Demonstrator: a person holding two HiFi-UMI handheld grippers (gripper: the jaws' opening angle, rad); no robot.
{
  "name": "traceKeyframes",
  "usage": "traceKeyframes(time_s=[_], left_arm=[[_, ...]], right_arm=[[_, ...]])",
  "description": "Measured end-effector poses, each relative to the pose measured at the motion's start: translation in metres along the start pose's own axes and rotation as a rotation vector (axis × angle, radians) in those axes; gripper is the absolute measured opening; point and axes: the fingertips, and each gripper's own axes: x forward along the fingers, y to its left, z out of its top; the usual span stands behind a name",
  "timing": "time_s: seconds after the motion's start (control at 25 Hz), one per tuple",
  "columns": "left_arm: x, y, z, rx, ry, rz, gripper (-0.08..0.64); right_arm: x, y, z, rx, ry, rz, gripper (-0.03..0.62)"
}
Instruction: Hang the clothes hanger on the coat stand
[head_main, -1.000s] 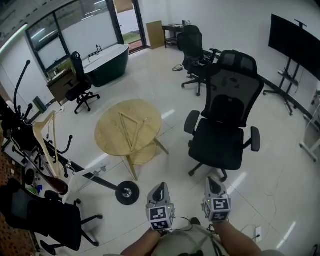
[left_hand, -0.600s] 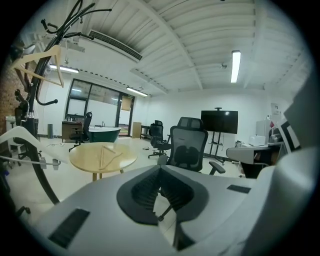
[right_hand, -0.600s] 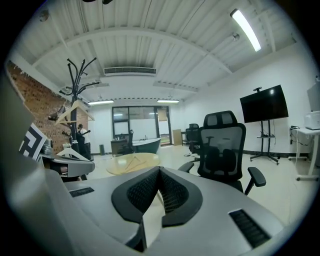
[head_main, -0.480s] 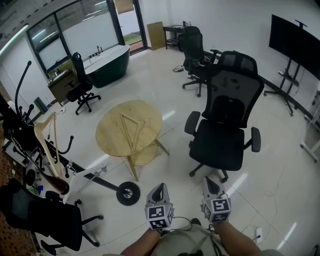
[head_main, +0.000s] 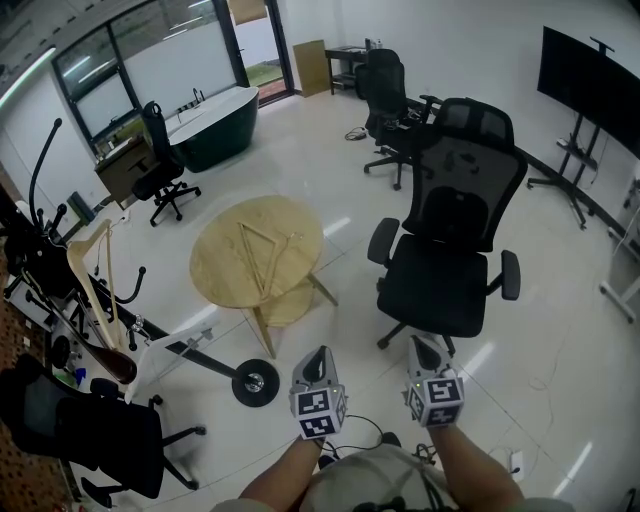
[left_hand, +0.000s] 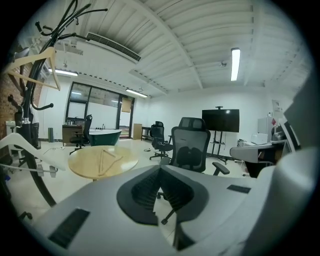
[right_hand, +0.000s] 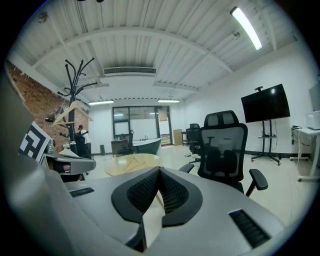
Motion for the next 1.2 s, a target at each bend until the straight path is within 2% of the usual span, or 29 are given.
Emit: traceKeyframes(time_s=[0.4, 0.68, 1.2], left_arm=[[0.004, -0.015, 0.013, 0.02, -0.026, -0.045, 0.008], [0.002, -0.029, 0.01, 0.04, -0.016, -0.078, 0.008], [-0.005, -0.035, 0.012, 0.051, -0.021, -0.094, 0.008]], right_arm=[[0.001, -0.001, 0.0, -0.01, 0.036, 0.022, 0.009], [0.001, 0.003, 0.01, 0.011, 0.008, 0.038, 0.009], [-0.007, 0.007, 0.015, 0.0, 0.009, 0.047, 0.009]])
